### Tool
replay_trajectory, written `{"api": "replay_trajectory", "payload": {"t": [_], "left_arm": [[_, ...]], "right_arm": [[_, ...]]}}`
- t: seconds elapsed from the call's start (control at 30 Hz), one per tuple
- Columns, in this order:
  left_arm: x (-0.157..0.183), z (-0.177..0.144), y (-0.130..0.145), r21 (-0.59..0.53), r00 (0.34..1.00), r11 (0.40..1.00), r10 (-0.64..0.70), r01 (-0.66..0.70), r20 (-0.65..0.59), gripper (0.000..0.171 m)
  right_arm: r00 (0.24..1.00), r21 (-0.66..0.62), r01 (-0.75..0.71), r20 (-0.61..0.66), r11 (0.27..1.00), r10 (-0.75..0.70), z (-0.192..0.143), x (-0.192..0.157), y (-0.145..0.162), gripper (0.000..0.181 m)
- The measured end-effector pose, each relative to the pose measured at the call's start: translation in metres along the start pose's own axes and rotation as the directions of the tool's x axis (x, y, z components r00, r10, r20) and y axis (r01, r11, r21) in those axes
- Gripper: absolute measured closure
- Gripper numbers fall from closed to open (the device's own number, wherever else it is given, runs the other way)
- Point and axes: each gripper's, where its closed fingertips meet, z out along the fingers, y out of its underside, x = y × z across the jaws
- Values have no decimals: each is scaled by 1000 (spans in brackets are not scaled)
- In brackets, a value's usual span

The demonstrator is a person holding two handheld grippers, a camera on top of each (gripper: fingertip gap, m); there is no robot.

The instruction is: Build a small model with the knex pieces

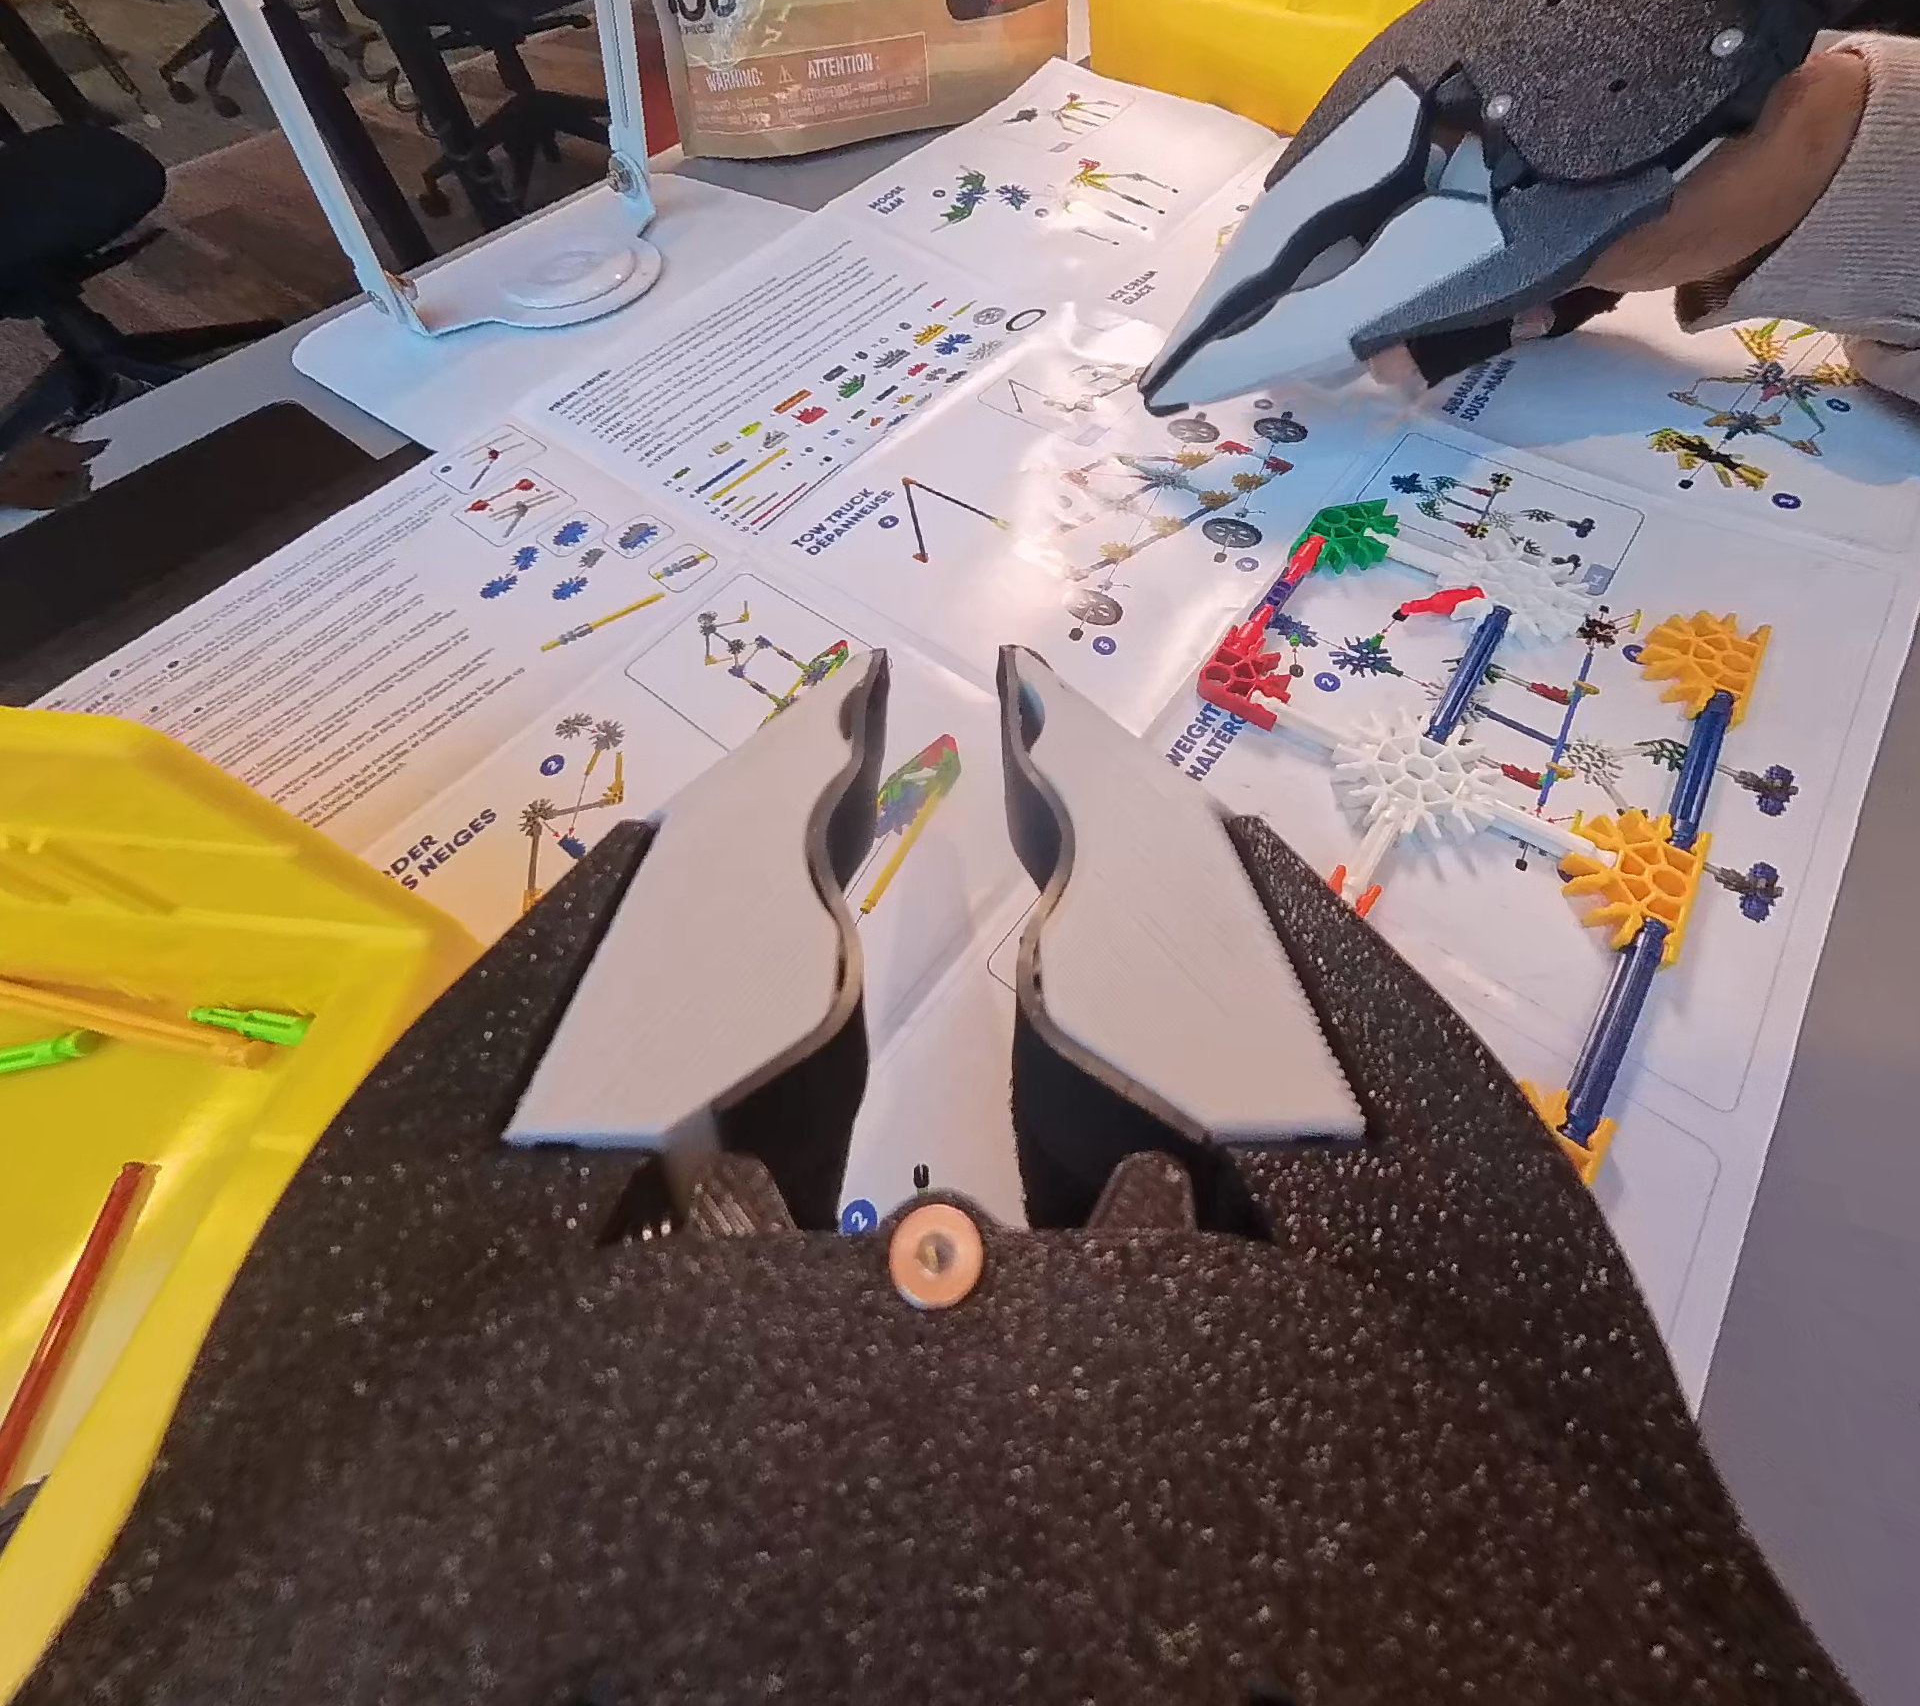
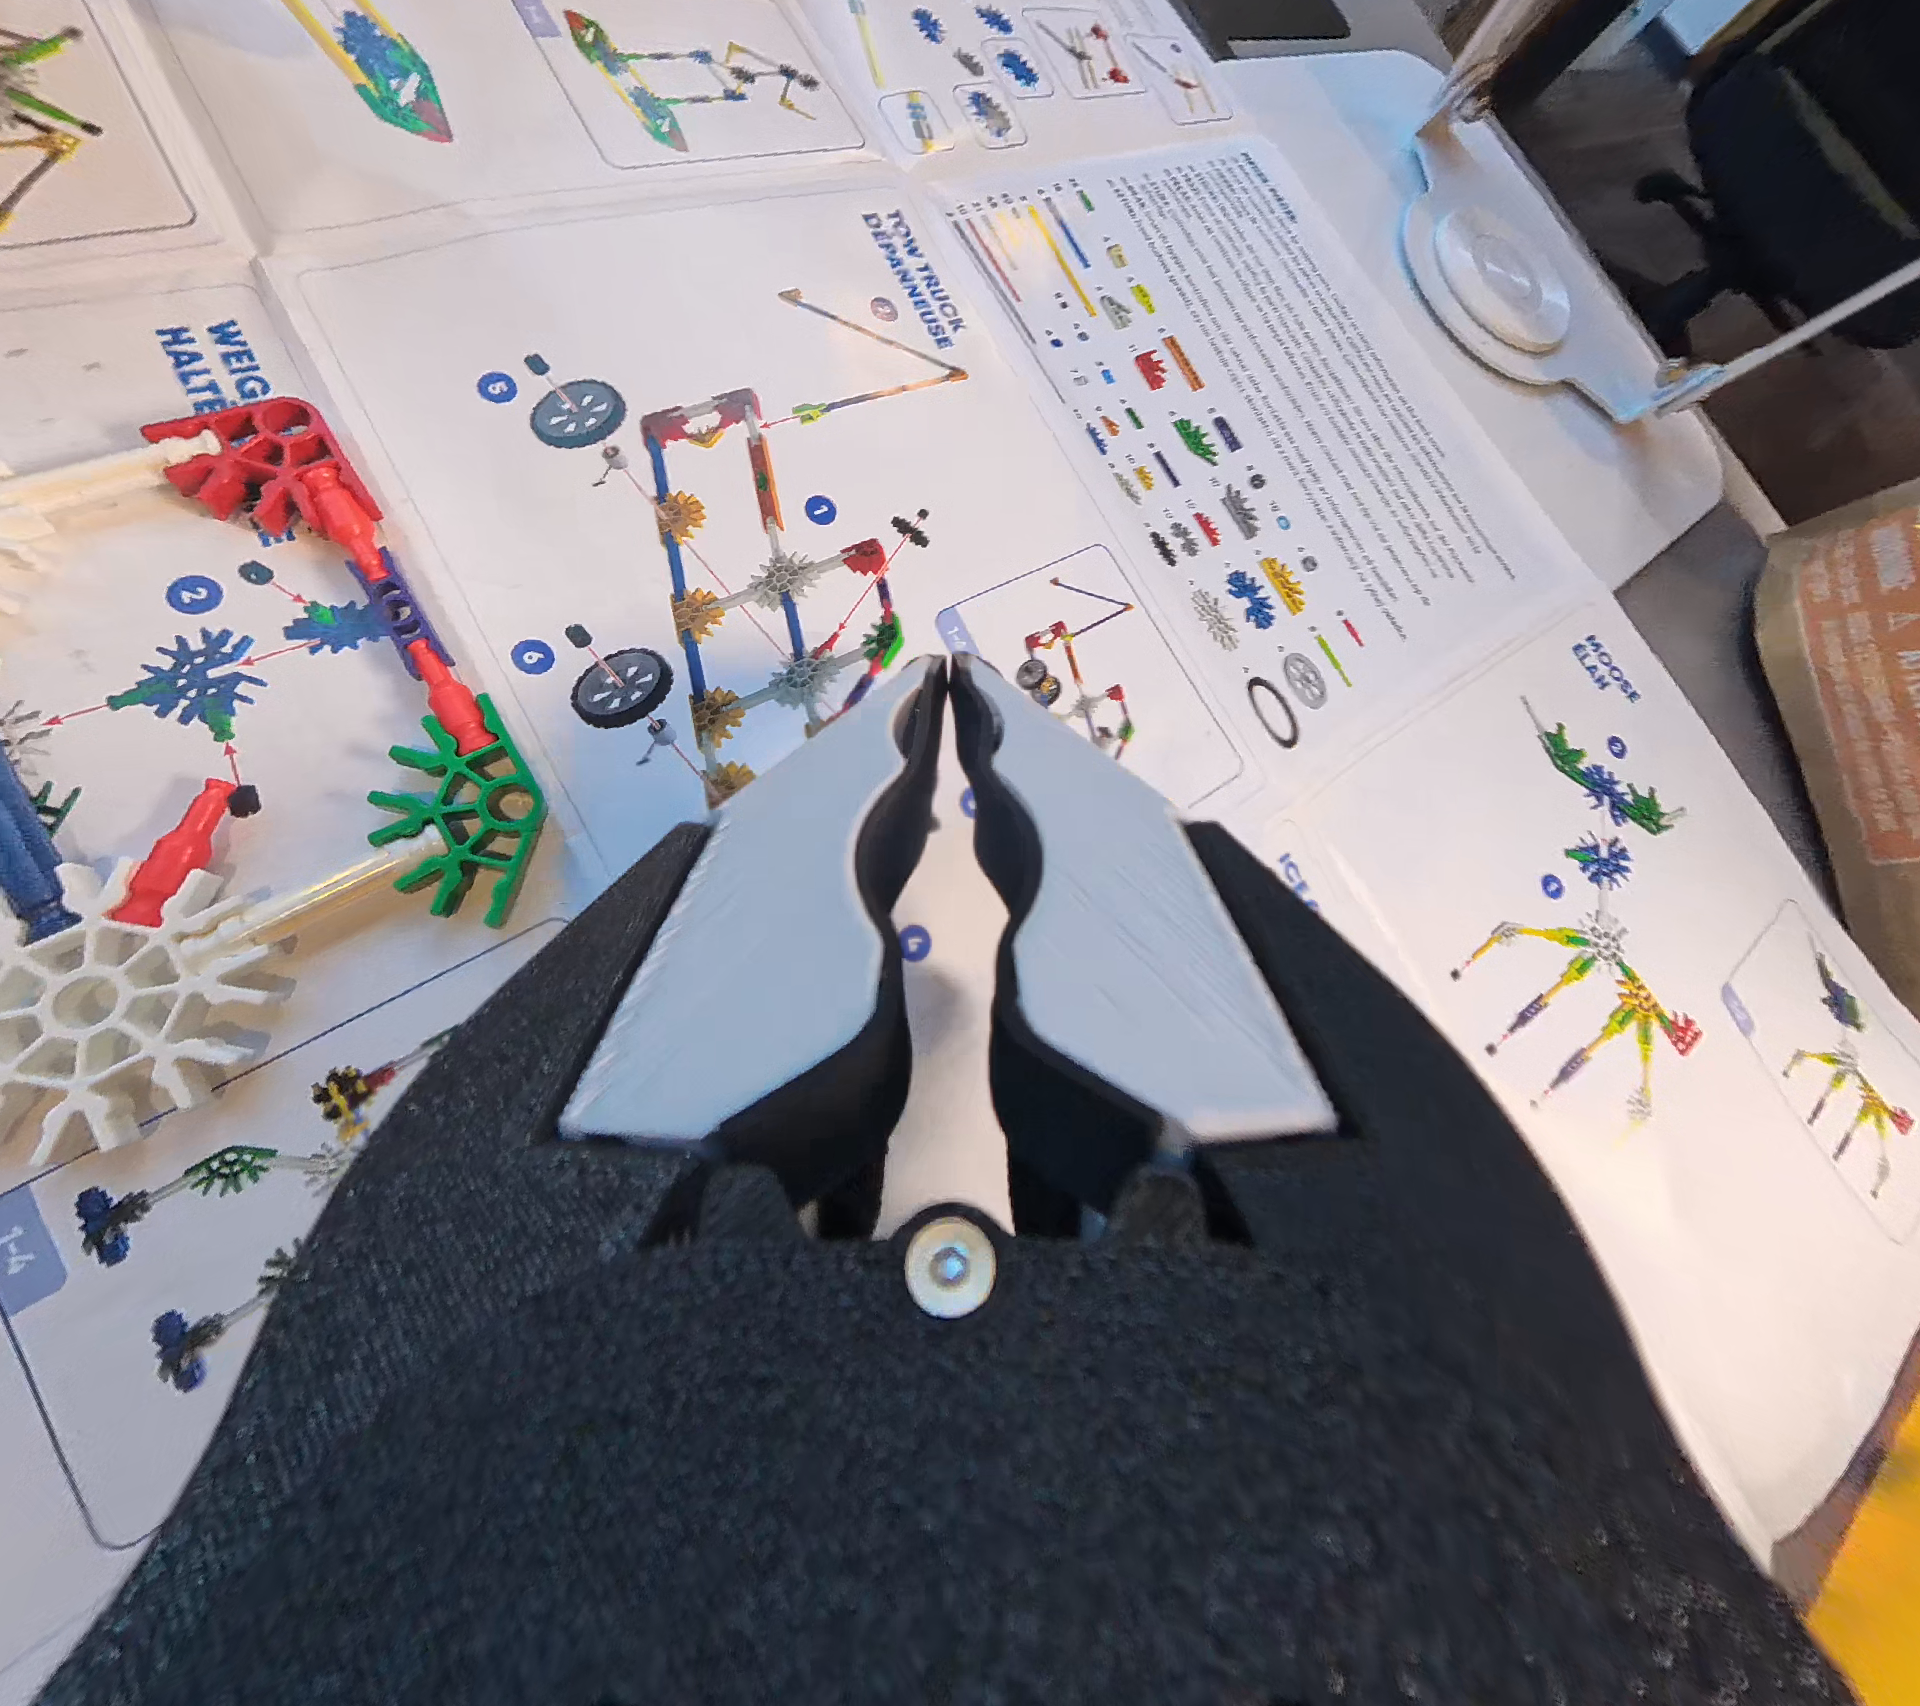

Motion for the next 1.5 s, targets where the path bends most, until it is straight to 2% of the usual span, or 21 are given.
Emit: {"api": "replay_trajectory", "payload": {"t": [0.2,0.3,0.4,0.5,0.6,0.7,0.83,0.93,1.03,1.17,1.3,1.5], "left_arm": [[-8,-9,-11,48,999,998,25,-27,43,155],[-52,-37,-28,95,974,994,34,-57,226,153],[-116,-82,-40,119,912,992,-78,32,403,154],[-165,-105,-39,-1,885,992,-112,126,452,150],[-199,-99,-33,-229,906,964,-30,139,422,151],[-232,-75,-2,-464,930,868,3,180,367,152],[-266,-44,56,-618,931,739,-34,269,364,154],[-276,-29,77,-627,923,706,-100,329,372,155],[-277,-19,80,-602,916,711,-153,362,371,156],[-279,-16,90,-635,922,695,-108,337,371,156],[-277,-15,95,-647,927,688,-102,329,362,165],[-275,-16,96,-649,926,678,-130,344,356,166]], "right_arm": [[987,194,-125,-73,973,142,-29,29,-33,181],[980,236,-127,-122,963,160,-49,37,-46,180],[981,298,-126,-105,946,164,-73,25,-63,180],[982,323,-146,-67,935,176,-88,5,-62,180],[977,329,-196,-19,924,214,-92,-12,-52,180],[975,311,-208,-10,927,222,-89,-18,-41,181],[983,320,-162,-34,934,182,-88,-16,-38,181],[982,307,-166,-35,937,185,-85,-14,-32,181],[982,304,-174,-21,937,189,-83,-15,-30,181],[984,290,-167,-10,942,177,-81,-16,-26,181],[984,279,-171,7,945,176,-79,-18,-24,181],[986,269,-167,14,949,169,-78,-19,-22,181]]}}
